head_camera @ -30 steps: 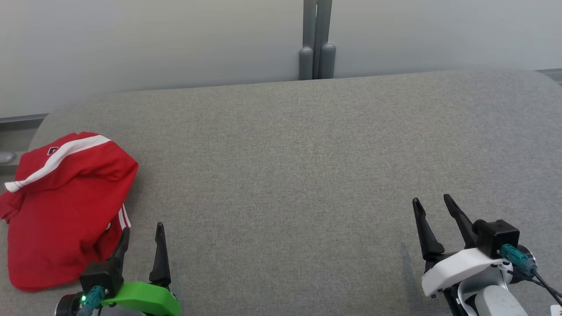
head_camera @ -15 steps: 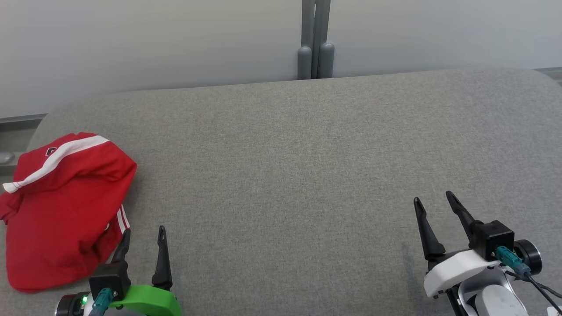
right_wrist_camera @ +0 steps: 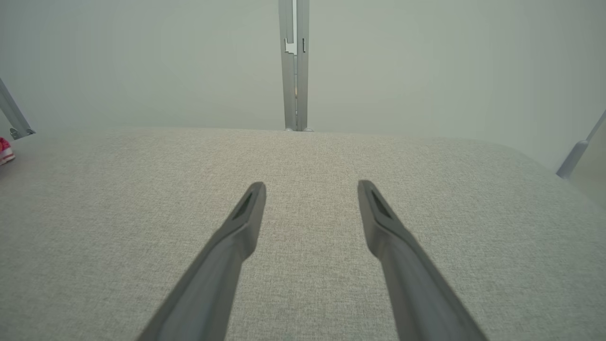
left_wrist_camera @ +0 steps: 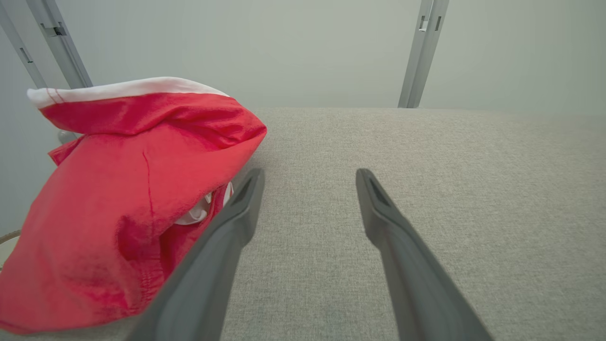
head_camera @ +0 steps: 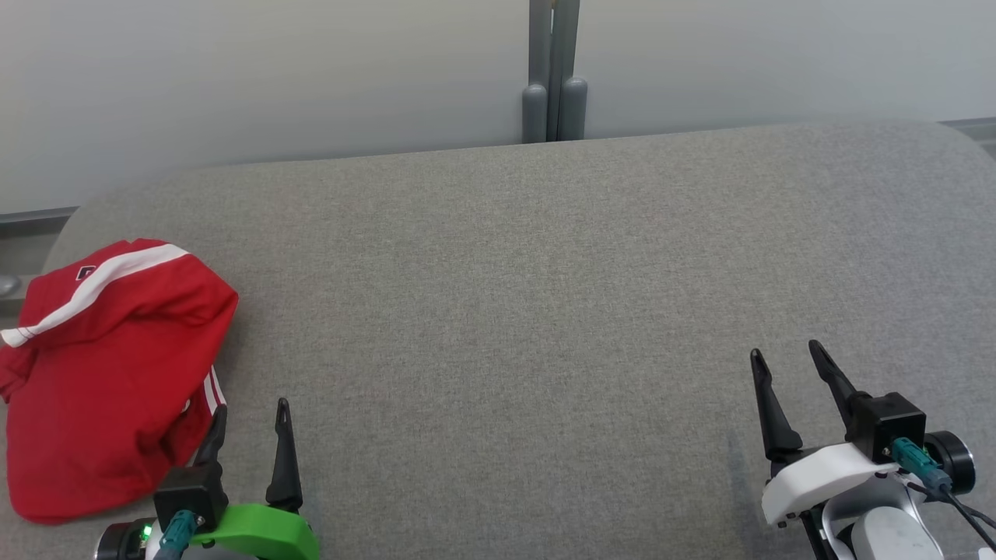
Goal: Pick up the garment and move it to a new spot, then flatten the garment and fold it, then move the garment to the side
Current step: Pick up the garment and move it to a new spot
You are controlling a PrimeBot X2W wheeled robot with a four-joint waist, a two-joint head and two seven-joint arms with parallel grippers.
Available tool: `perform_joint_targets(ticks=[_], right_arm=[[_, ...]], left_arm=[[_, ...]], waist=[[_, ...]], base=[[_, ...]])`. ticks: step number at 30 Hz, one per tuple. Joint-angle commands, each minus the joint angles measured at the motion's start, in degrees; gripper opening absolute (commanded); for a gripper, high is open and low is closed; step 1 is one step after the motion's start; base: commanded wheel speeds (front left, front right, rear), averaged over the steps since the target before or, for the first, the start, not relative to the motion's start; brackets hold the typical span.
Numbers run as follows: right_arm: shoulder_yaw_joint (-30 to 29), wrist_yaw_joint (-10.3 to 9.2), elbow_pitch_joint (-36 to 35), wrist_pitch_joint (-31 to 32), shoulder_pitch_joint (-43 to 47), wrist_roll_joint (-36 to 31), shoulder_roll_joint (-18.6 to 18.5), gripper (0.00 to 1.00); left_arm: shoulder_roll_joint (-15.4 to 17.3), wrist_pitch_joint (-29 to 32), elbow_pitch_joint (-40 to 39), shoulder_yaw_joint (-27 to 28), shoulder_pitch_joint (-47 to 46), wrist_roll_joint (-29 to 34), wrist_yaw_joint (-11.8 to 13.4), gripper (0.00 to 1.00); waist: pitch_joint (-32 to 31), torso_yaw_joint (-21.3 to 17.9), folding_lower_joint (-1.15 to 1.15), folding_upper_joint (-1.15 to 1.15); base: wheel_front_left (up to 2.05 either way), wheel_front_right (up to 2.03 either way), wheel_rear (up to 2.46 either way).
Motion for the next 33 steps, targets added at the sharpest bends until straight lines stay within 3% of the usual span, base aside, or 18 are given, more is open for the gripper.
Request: perform_joint_targets(ticks=[1, 9, 26, 33], right_arm=[[-0.07, 0.00, 0.05, -0.20, 0.68, -0.26, 0.00, 1.00], [1.94, 0.00, 0.66, -0.19, 0.55, 1.00, -0.43, 1.00], [9.69, -0.01, 1.51, -0.18, 0.70, 3.44, 0.15, 1.00], [11.47, -0.01, 2.47, -0.19, -0.22, 4.82, 0.67, 1.00]], left_arm=[[0.36, -0.06, -0.25, 0.17, -0.04, 0.25, 0.34, 1.00], [0.36, -0.06, 0.68, 0.59, 0.30, -0.49, 0.55, 1.00], [0.43, -0.06, 3.67, 3.83, 2.75, 0.91, 0.00, 1.00], [0.60, -0.05, 3.98, 5.62, 2.94, 1.76, -0.90, 1.00]], waist=[[-0.03, -0.02, 0.00, 0.00], [-0.28, 1.60, 0.00, 0.00], [-1.27, 16.51, 0.00, 0.00], [-0.60, 19.60, 0.00, 0.00]], base=[[0.00, 0.00, 0.00], [0.00, 0.00, 0.00], [0.00, 0.00, 0.00], [0.00, 0.00, 0.00]])
